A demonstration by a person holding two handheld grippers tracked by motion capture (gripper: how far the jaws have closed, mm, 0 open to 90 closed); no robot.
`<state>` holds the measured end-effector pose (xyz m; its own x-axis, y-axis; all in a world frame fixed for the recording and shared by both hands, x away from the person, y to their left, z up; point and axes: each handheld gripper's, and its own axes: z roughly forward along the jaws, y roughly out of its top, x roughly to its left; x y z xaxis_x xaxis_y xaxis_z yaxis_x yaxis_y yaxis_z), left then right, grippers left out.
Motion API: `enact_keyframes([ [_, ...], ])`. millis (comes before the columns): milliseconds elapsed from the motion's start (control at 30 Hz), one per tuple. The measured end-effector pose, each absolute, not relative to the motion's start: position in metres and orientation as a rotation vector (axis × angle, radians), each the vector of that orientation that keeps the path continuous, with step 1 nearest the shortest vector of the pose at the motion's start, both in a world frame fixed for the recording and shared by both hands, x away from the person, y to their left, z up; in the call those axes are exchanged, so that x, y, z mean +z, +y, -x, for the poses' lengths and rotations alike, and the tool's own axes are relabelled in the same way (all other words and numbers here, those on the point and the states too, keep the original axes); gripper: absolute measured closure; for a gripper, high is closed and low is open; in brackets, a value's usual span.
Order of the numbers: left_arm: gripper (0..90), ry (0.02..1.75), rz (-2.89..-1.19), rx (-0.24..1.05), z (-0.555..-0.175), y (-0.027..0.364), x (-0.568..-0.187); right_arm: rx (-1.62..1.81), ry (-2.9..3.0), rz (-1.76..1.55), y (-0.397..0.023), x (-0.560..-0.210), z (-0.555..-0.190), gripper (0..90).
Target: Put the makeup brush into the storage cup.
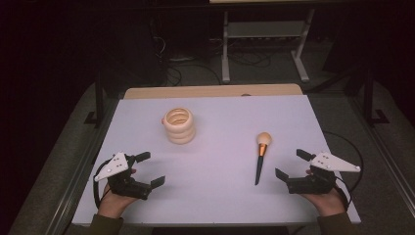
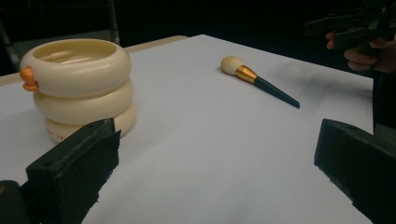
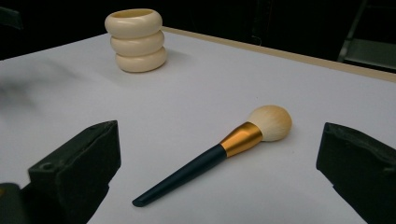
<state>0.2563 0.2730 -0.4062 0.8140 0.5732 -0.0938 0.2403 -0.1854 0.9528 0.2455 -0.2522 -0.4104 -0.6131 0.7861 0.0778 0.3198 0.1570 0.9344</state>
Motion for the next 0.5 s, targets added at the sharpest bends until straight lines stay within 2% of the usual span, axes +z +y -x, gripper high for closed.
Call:
enact_keyframes([
  [500,0.0,0.627,-1.773,0.33,-0.2547,0.2714,-0.4071,1.417,2.008,-1.071,-0.2534,-0.4078,-0.2505,0.0],
])
